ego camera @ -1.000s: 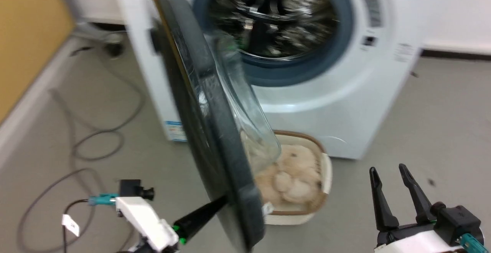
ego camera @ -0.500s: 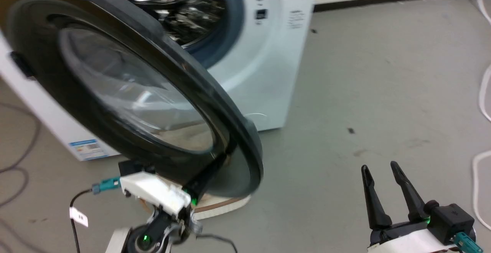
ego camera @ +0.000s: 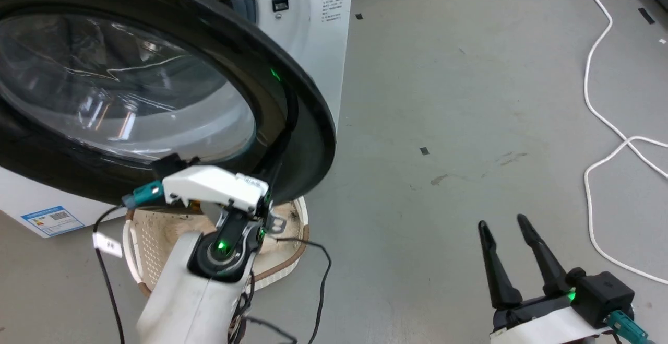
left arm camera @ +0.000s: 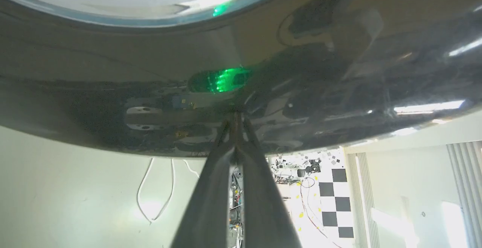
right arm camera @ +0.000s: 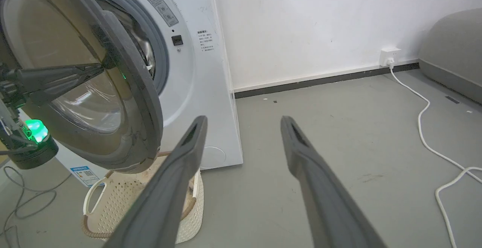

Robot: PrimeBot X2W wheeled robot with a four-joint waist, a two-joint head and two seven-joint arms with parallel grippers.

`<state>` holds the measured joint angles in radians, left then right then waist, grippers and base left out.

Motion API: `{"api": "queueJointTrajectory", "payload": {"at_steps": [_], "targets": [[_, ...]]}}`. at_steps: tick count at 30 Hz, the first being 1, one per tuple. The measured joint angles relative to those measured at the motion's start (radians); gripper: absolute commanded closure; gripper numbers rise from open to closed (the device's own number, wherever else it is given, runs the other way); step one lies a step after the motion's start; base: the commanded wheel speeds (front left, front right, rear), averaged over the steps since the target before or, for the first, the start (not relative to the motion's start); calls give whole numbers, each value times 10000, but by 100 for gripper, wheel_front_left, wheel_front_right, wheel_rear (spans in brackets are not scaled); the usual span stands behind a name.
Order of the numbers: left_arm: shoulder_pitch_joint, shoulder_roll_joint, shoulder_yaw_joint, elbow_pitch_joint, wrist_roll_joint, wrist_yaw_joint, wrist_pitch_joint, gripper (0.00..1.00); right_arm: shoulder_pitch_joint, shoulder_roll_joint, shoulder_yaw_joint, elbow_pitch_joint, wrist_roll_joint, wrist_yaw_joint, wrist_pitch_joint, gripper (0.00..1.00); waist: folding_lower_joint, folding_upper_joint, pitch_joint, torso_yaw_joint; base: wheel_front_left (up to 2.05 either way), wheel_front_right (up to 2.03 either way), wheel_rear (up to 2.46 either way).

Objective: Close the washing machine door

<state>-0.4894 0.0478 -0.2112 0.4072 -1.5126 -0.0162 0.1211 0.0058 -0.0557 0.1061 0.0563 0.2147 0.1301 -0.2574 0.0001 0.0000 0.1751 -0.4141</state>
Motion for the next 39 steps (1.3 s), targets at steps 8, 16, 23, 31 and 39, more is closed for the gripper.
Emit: {"api": "queueJointTrajectory", "payload": {"at_steps": [8,16,23,31,39], "targets": [[-512,0,-867,1290,345,-761,-307,100,9,12,-77,-29,71,-2,0,0,0,0,-194,406,0,0,0],[819,451,-1958,357,1003,-1072,100,100,177,15,-291,-67,42,-2,0,0,0,1,-679,1188,0,0,0],[1918,2696,-3622,-1348,4698,-1091,-1392,100,500,-100,-311,-81,40,-2,0,0,-1,1,-1278,2223,0,0,0],[2509,3891,-3486,-2082,8048,648,-3620,100,641,-345,-226,-159,42,-2,0,0,-1,1,-1719,3425,0,0,0],[3964,3312,-2073,-4011,10433,1569,-3787,100,687,-462,-65,-167,42,-2,0,0,-1,0,-1897,4360,0,0,0]]}}
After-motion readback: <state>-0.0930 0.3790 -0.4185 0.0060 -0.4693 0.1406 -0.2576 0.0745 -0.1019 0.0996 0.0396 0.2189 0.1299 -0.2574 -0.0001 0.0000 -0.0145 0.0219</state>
